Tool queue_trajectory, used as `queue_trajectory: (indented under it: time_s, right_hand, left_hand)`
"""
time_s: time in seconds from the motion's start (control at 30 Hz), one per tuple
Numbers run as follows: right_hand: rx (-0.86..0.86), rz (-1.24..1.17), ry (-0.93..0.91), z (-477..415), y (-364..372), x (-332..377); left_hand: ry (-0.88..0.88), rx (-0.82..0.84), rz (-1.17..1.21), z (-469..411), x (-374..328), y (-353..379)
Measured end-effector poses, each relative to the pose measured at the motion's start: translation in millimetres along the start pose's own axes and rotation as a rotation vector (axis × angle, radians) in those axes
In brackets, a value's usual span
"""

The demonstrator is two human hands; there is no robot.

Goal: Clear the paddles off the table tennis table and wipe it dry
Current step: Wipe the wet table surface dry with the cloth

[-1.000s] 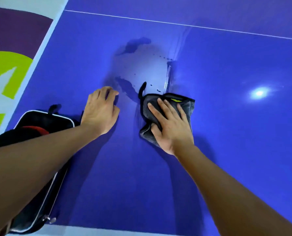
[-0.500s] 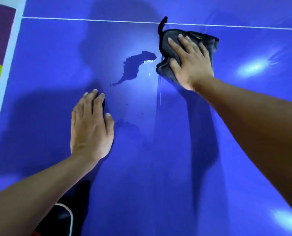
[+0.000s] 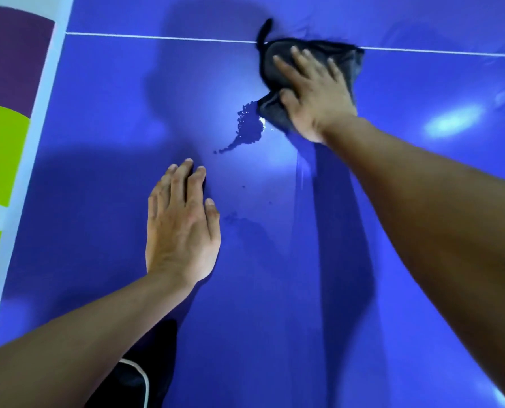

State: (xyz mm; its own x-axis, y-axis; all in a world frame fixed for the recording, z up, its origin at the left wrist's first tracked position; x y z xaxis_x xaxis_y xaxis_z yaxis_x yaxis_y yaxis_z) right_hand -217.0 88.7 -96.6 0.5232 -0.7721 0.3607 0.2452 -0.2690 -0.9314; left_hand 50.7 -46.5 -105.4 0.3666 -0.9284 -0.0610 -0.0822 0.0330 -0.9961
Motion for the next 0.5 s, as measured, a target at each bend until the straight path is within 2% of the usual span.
queue_trajectory:
  time_s: [0.17,0.37,0.5]
  right_hand:
    - [0.061,-0.010,-0.092,43.5,25.4,59.3]
    - [0.083,-0.036,-0.109,142.9,46.3,104.4]
    - [0.096,-0.057,-0.100,218.9,55.1,117.5]
  left_hand:
    - [-0.004,-0.046,0.065,1.5,-0.3,-2.7]
    - [-0.026,-0.136,0.305,9.6,6.8,-14.0]
    - [0.026,-0.002,0.155,20.4,4.1,-24.2]
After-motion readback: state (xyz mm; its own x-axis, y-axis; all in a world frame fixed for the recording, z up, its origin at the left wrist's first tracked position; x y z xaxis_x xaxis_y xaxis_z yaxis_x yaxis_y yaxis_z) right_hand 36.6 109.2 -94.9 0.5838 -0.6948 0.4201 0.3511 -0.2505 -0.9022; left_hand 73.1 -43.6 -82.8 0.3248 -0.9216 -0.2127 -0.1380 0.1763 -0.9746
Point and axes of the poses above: each hand's wrist, its own z-axis away from the middle knuckle, its own y-axis out of the palm, x = y × z, the point moved 5 cm from there along -z, towards the middle knuckle, and after that the axes turned 14 degrees about -z, right-handed, at the moved point
